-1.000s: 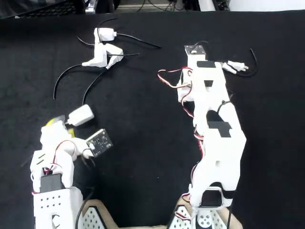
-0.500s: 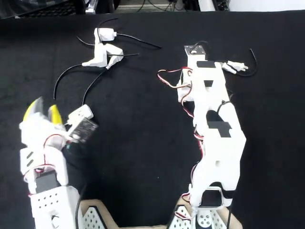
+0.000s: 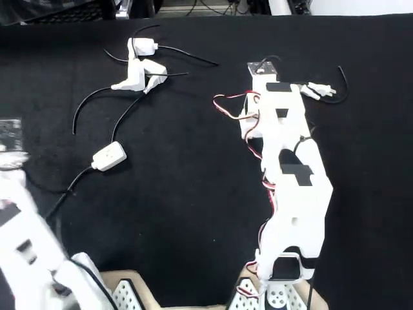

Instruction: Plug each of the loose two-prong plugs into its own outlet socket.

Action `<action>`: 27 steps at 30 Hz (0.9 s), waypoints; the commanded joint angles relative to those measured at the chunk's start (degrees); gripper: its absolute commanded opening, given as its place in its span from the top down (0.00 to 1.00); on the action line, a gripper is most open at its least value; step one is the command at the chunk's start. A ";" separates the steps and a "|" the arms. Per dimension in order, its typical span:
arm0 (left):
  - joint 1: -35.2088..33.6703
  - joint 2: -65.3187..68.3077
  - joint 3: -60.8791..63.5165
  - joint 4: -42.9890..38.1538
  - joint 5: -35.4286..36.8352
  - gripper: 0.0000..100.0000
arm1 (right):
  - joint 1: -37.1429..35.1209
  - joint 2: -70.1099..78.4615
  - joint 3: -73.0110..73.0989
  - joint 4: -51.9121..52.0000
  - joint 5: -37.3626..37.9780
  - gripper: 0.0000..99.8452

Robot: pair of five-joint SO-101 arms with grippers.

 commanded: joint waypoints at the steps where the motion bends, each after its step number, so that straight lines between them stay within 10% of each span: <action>1: -3.74 8.79 -7.43 5.80 1.23 0.82 | -3.96 -0.40 -0.84 1.23 2.99 0.83; 17: -6.90 19.16 -5.05 19.52 19.60 0.82 | -39.38 2.42 -22.29 10.20 4.13 0.67; 27: -7.34 19.08 -0.04 19.69 26.55 0.83 | -45.01 24.13 -51.91 15.38 8.88 0.67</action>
